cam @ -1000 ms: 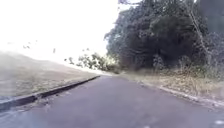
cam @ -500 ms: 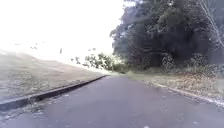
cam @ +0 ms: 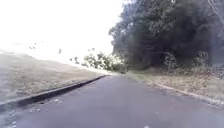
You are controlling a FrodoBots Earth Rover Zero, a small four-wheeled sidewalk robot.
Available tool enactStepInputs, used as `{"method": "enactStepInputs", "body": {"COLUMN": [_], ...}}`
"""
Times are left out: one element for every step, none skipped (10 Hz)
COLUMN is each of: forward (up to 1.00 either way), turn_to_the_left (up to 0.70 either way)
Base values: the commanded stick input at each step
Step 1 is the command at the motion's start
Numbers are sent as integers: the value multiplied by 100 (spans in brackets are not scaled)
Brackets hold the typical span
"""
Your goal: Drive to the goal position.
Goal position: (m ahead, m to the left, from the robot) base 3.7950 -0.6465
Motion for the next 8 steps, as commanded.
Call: {"method": "enactStepInputs", "body": {"forward": [100, 100, 100, 100, 100, 100, 100, 100], "turn_to_the_left": [0, 0, 0, 0, 0, 0, 0, 0]}}
